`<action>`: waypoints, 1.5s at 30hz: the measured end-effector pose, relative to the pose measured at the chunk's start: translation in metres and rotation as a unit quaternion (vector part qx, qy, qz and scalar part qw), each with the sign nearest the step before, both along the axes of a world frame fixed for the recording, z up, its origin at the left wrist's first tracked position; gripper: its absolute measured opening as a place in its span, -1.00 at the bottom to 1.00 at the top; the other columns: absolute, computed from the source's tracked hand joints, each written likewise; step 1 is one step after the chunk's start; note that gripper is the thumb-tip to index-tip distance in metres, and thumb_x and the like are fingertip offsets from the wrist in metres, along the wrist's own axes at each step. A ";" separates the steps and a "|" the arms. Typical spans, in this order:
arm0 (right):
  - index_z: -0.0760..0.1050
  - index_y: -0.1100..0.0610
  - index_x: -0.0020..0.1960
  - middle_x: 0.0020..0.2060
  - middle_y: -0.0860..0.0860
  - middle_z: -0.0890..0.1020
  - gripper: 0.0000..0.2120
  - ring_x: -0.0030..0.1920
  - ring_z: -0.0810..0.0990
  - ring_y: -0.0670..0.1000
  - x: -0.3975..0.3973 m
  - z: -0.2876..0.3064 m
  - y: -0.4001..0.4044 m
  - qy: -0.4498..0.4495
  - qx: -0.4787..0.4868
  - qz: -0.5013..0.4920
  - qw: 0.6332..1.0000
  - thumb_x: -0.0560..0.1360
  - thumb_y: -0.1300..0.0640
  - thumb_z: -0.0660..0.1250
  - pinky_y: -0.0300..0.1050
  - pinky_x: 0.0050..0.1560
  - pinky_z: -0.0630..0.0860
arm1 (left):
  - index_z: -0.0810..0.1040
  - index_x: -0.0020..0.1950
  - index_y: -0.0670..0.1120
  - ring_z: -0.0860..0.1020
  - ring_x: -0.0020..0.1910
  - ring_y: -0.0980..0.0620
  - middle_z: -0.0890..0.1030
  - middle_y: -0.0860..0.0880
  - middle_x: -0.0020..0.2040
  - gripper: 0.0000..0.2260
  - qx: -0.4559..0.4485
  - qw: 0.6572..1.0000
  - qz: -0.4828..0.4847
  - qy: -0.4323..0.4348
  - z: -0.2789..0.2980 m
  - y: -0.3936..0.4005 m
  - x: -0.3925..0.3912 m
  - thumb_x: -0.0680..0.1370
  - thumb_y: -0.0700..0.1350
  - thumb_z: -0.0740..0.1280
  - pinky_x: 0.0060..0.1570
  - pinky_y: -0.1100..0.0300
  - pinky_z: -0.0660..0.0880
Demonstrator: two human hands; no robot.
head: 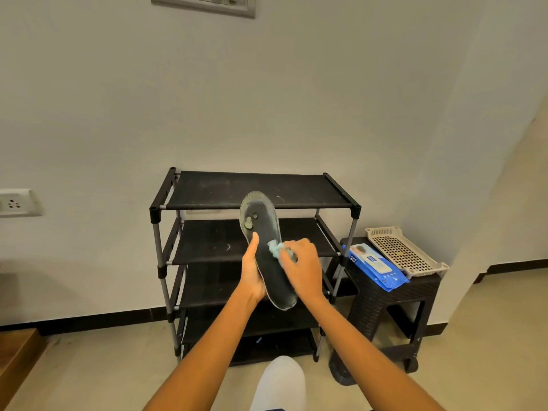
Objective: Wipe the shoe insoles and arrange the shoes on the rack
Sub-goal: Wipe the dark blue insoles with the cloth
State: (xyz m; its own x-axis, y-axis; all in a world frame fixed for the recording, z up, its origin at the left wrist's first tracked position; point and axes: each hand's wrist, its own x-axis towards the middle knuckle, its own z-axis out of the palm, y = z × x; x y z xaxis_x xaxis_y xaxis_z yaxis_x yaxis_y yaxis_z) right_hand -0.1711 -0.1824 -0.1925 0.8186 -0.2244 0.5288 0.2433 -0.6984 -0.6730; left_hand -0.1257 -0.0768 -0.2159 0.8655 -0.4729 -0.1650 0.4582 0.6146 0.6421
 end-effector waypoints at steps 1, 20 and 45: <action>0.56 0.14 0.03 -0.05 0.07 0.53 -0.84 -0.07 0.48 -0.05 0.003 0.001 -0.001 0.027 0.052 -0.016 0.998 0.54 0.10 0.26 -0.17 -0.07 0.45 | 0.56 0.17 -0.22 0.63 -0.04 -0.14 0.65 -0.23 0.01 -0.44 0.002 1.000 -0.004 0.000 0.002 0.000 -0.002 0.51 0.25 0.20 0.04 -0.02 0.52; 0.59 0.04 0.00 -0.12 -0.03 0.56 -0.80 -0.05 0.44 -0.03 0.005 0.008 -0.012 -0.047 -0.175 -0.060 0.982 0.55 0.05 0.20 -0.12 -0.01 0.23 | 0.59 0.10 -0.23 0.65 -0.19 -0.06 0.66 -0.19 -0.10 -0.59 -0.014 0.999 -0.024 -0.021 -0.010 -0.004 -0.010 0.59 0.07 0.15 -0.14 0.11 0.60; 0.56 0.16 0.17 0.05 0.09 0.56 -0.77 0.01 0.51 -0.05 -0.023 -0.032 -0.026 0.126 0.034 0.006 0.991 0.56 0.13 0.27 -0.29 -0.01 0.39 | 0.44 0.36 -0.19 0.46 0.29 -0.17 0.52 -0.21 0.29 -0.33 -0.010 0.999 -0.013 0.037 -0.014 -0.022 -0.014 0.52 0.33 0.09 0.31 -0.07 0.37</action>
State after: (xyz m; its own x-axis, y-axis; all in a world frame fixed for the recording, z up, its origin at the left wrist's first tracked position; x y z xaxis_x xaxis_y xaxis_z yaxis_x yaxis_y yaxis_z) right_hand -0.1941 -0.2089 -0.2249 0.9255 -0.2411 0.2921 0.0706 -0.6479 -0.7585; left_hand -0.1397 -0.0990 -0.2297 0.8387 -0.4987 -0.2188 0.5200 0.6139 0.5939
